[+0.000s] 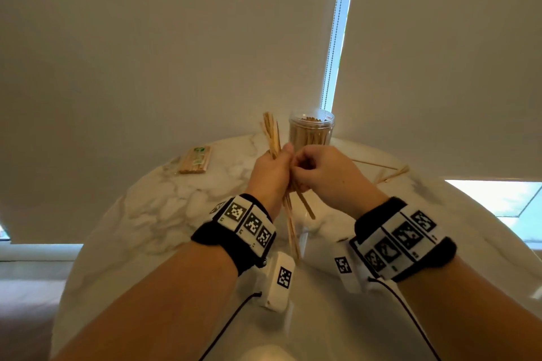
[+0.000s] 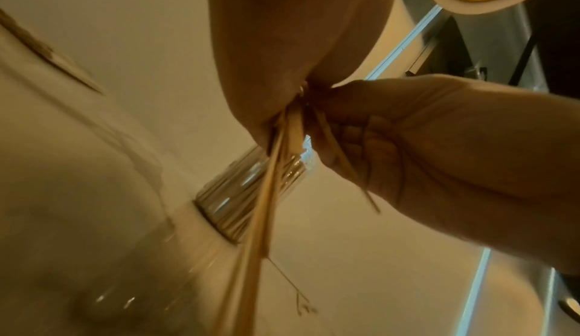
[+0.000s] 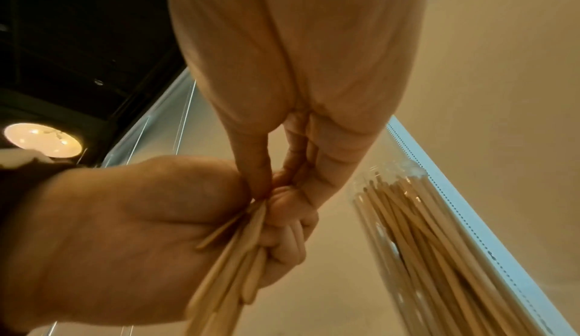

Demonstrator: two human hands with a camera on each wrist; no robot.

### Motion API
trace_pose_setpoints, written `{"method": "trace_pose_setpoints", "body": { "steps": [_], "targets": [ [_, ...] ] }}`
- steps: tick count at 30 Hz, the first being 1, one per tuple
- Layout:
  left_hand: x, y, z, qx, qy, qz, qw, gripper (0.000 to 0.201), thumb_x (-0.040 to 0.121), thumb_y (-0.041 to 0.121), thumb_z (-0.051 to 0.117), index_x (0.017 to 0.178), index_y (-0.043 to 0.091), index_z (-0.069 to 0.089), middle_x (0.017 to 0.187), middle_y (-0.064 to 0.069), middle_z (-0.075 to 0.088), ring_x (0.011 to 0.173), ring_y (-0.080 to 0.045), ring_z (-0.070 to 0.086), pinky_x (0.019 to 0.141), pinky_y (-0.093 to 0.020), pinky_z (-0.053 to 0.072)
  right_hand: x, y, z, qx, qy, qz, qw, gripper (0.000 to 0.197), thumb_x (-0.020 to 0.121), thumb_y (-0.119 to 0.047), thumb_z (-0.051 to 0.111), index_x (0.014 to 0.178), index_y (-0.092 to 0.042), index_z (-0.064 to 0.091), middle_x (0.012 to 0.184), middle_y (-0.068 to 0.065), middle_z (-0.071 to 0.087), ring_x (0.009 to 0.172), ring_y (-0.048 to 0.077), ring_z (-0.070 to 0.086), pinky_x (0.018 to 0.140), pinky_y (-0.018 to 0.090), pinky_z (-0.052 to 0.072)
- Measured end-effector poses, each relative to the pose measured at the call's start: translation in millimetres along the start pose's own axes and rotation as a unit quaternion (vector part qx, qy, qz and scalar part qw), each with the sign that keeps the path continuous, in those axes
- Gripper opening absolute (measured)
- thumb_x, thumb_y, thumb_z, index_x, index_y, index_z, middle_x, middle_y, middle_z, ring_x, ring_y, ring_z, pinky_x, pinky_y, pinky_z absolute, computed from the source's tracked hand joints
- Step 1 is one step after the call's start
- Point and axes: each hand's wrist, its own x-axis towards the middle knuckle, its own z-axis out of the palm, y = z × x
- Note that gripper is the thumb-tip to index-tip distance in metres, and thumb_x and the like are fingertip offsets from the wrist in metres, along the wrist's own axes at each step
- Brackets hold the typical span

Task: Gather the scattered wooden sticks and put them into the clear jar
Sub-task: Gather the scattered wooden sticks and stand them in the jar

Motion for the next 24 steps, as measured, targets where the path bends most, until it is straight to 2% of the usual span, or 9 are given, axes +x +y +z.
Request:
{"method": "trace_pose_setpoints", "body": {
  "steps": [2, 5, 8, 12, 15, 17, 19, 22, 24],
  "targets": [
    [13.2, 0.5, -2.7, -0.021, 0.065, 0.002, 0.998, 0.035, 0.103, 0.038, 0.046, 0.082, 0.014, 0.059, 0.067, -0.002, 0.060, 0.060, -0.018, 0.057, 0.060, -0.034, 0.051, 4.1, 4.8, -2.5, -0.013, -0.014, 0.016, 1.000, 0.016, 0.093, -0.039, 0.065, 0.095, -0.023, 0.067, 0.084, -0.005, 0.072, 0.075, 0.007, 0.069, 0.071, 0.025, 0.058],
    [30.8, 7.0, -9.3, -0.130, 0.081, 0.006, 0.988, 0.030, 0.103, 0.038, 0.045, 0.086, 0.016, 0.054, 0.060, 0.002, 0.050, 0.051, -0.011, 0.043, 0.053, -0.027, 0.040, 4.1, 15.9, -8.3, -0.119, -0.165, 0.093, 0.975, 0.046, 0.084, -0.063, 0.064, 0.112, -0.026, 0.063, 0.095, -0.008, 0.069, 0.084, 0.008, 0.067, 0.079, 0.030, 0.057],
    [39.9, 13.0, -12.8, -0.193, 0.076, 0.022, 0.978, 0.030, 0.104, 0.039, 0.045, 0.087, 0.016, 0.056, 0.057, 0.004, 0.044, 0.051, -0.010, 0.041, 0.064, -0.029, 0.049, 1.3, 24.0, -3.2, -0.130, -0.284, 0.155, 0.937, 0.035, 0.091, -0.044, 0.067, 0.118, -0.023, 0.063, 0.094, -0.004, 0.075, 0.081, 0.010, 0.073, 0.084, 0.033, 0.059],
    [42.1, 12.4, -14.8, -0.236, 0.049, 0.056, 0.969, 0.030, 0.103, 0.041, 0.044, 0.094, 0.016, 0.056, 0.070, 0.000, 0.054, 0.072, -0.015, 0.060, 0.083, -0.041, 0.058, 5.5, 30.4, 1.8, -0.108, -0.232, 0.146, 0.956, 0.014, 0.097, -0.030, 0.061, 0.104, -0.021, 0.069, 0.084, -0.002, 0.076, 0.071, 0.008, 0.072, 0.074, 0.024, 0.058],
    [40.0, 13.6, -12.5, -0.240, 0.028, 0.060, 0.969, 0.030, 0.102, 0.044, 0.044, 0.091, 0.018, 0.054, 0.065, 0.001, 0.049, 0.061, -0.014, 0.056, 0.060, -0.027, 0.053, 5.3, 30.2, 1.9, -0.134, -0.211, 0.122, 0.960, 0.016, 0.094, -0.041, 0.063, 0.100, -0.028, 0.070, 0.085, -0.006, 0.069, 0.072, 0.007, 0.064, 0.062, 0.020, 0.049],
    [39.5, 15.9, -12.0, -0.252, 0.021, 0.079, 0.964, 0.031, 0.102, 0.044, 0.046, 0.087, 0.018, 0.053, 0.059, 0.004, 0.037, 0.048, -0.008, 0.035, 0.044, -0.021, 0.034, 5.2, 29.5, 1.3, -0.133, -0.189, 0.124, 0.965, 0.018, 0.093, -0.045, 0.064, 0.096, -0.029, 0.070, 0.083, -0.007, 0.067, 0.071, 0.007, 0.063, 0.060, 0.019, 0.048],
    [38.7, 16.5, -12.4, -0.269, 0.035, 0.093, 0.958, 0.032, 0.101, 0.044, 0.048, 0.084, 0.018, 0.053, 0.058, 0.005, 0.031, 0.046, -0.007, 0.024, 0.040, -0.021, 0.022, 5.1, 28.2, -0.3, -0.132, -0.186, 0.141, 0.963, 0.027, 0.090, -0.050, 0.066, 0.100, -0.025, 0.067, 0.087, -0.006, 0.069, 0.073, 0.008, 0.066, 0.067, 0.022, 0.055],
    [37.5, 14.6, -9.4, -0.307, 0.054, 0.085, 0.946, 0.034, 0.100, 0.046, 0.050, 0.079, 0.019, 0.052, 0.057, 0.006, 0.029, 0.046, -0.007, 0.021, 0.040, -0.022, 0.018, 5.4, 29.4, 0.1, -0.177, -0.226, 0.158, 0.945, 0.051, 0.085, -0.052, 0.070, 0.129, -0.030, 0.056, 0.108, -0.007, 0.067, 0.087, 0.010, 0.067, 0.086, 0.033, 0.057],
    [34.9, 14.9, -5.1, -0.326, 0.050, 0.075, 0.941, 0.035, 0.099, 0.046, 0.051, 0.077, 0.019, 0.050, 0.056, 0.006, 0.030, 0.046, -0.007, 0.021, 0.040, -0.021, 0.018, 4.2, 27.9, 1.7, -0.173, -0.235, 0.145, 0.945, 0.039, 0.091, -0.040, 0.067, 0.128, -0.028, 0.059, 0.107, -0.007, 0.068, 0.086, 0.008, 0.068, 0.085, 0.029, 0.056]
  ]
}}
